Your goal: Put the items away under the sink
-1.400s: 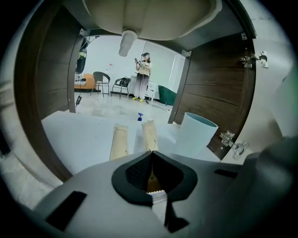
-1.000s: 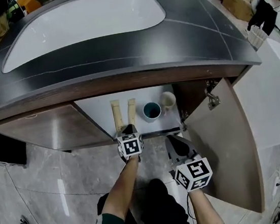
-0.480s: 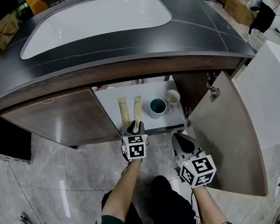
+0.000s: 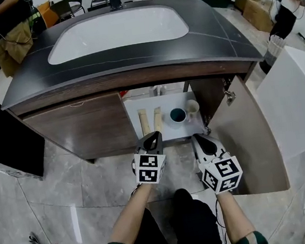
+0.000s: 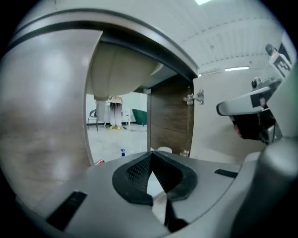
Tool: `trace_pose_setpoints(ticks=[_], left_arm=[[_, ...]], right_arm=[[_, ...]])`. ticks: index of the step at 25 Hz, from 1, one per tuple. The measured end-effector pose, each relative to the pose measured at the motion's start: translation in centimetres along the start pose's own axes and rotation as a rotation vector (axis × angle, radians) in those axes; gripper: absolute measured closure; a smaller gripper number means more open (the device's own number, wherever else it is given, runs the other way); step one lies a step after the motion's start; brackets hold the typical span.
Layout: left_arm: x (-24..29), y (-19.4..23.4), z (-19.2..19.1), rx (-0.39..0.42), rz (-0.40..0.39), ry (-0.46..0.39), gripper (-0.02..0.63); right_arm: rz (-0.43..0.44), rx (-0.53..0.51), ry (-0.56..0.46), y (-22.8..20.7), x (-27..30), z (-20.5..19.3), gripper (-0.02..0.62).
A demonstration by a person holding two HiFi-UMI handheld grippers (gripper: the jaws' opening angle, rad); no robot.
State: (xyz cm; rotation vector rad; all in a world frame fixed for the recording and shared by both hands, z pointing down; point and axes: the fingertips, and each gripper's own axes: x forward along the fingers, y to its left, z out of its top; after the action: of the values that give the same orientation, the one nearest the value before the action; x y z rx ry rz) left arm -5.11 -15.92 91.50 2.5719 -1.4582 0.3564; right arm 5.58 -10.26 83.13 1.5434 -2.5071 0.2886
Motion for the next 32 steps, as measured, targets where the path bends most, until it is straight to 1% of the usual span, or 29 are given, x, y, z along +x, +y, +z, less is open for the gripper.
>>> trace_pose_setpoints(ticks=[2, 5, 9, 13, 16, 19, 23, 27, 32], left_arm=[[-1.7, 0.2, 2.7, 0.006, -0.003, -0.037, 0.595], [-4.4, 0.6, 6.4, 0.006, -0.006, -0.065, 0.595], [-6.9, 0.6, 10.7, -0.004, -0.015, -0.077, 0.595], [-9.6, -0.4, 14.7, -0.013, -0.046, -0.076, 0.595], [-11.8, -1.1, 18.6, -0.047, -0.057, -0.075, 0.595], [-14.4, -1.7, 23.3, -0.057, -0.061, -0.06, 0.595], [-17.8, -1.4, 30.7, -0.069, -0.067, -0.034, 0.595], [-21.6, -0.2, 37.9, -0.089, -0.052, -0.025, 0.595], [-25.4, 0.0, 45.2, -0.095, -0.039, -0.009, 0.595]], right_arm=[[0.005, -0.007, -0.015, 0.7, -0.3, 1.9, 0.552], [0.018, -0.021, -0.032, 2.1, -0.8, 4.7, 0.552], [0.04, -0.032, -0.038, 3.5, -1.3, 8.3, 0.552], [0.042, -0.052, -0.018, 4.9, -2.4, 12.5, 0.552], [0.042, -0.066, -0.008, 5.9, -3.6, 16.9, 0.552], [0.052, -0.05, 0.009, 6.9, -5.0, 21.7, 0.552], [0.054, -0.028, 0.027, 8.1, -7.0, 29.2, 0.552], [0.06, -0.022, 0.033, 9.6, -9.0, 36.5, 0.552], [0.079, -0.001, 0.049, 11.7, -11.1, 42.8, 0.554]])
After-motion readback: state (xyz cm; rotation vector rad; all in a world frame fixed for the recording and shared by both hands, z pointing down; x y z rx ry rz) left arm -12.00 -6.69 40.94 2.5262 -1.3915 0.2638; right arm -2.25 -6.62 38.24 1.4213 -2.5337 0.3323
